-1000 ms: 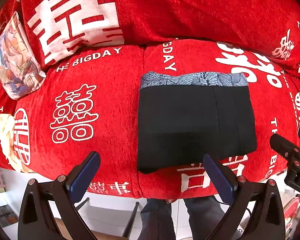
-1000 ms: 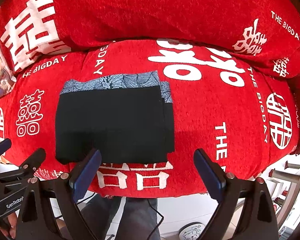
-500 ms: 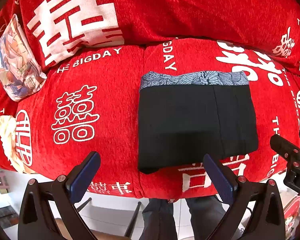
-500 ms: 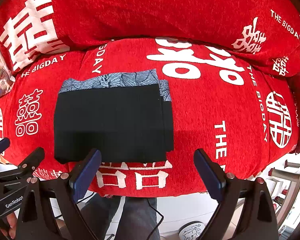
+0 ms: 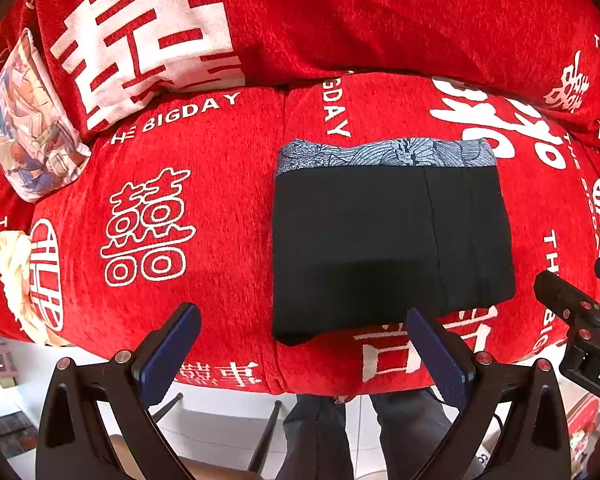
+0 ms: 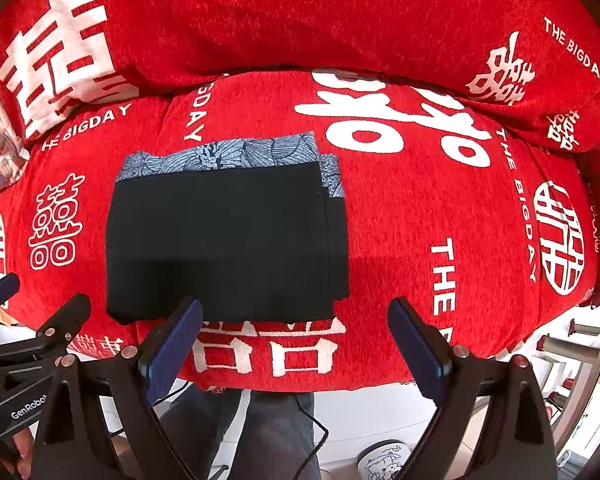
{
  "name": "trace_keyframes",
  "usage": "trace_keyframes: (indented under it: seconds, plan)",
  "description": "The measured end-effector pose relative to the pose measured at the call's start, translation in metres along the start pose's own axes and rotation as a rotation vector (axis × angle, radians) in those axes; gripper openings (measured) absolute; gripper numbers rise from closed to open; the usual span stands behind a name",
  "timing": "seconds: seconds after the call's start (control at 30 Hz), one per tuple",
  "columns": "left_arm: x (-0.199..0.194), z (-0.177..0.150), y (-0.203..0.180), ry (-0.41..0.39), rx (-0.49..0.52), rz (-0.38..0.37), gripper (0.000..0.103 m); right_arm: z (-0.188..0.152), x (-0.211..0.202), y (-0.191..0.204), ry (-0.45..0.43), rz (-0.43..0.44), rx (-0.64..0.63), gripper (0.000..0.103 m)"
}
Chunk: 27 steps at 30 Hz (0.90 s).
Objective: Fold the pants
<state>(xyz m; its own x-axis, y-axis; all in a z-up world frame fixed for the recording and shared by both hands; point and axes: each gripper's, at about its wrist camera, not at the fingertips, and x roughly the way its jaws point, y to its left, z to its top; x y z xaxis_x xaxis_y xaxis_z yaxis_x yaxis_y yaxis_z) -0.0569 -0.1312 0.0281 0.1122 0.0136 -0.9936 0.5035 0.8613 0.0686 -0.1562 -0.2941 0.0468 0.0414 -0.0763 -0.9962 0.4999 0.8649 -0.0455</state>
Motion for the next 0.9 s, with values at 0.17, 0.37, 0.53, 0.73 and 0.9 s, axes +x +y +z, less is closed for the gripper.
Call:
trace_keyframes:
  seconds: [0.17, 0.37, 0.53, 0.73, 0.9]
  plan:
    - [-0.0003, 0.0, -0.0016, -0.005, 0.01, 0.002, 0.103, -0.0001, -0.0001, 0.0004, 0.001, 0.0, 0.001, 0.095]
    - [-0.0002, 0.0001, -0.0045, -0.005, 0.016, 0.002, 0.103, -0.0002, 0.0, 0.0007, 0.001, 0.0, 0.002, 0.095]
    - [-0.0006, 0.0007, -0.0047, -0.006, 0.014, 0.0, 0.103, -0.0005, 0.0002, 0.0009, 0.002, 0.0, 0.002, 0.095]
    - [-0.0002, 0.0017, -0.0023, -0.006, 0.003, -0.001, 0.103, 0.001, 0.0036, 0.0018, 0.008, -0.003, -0.02, 0.095]
    - [0.0018, 0.0012, 0.0001, 0.003, -0.009, -0.013, 0.103, 0.0019, 0.005, 0.0013, 0.014, -0.005, -0.03, 0.095]
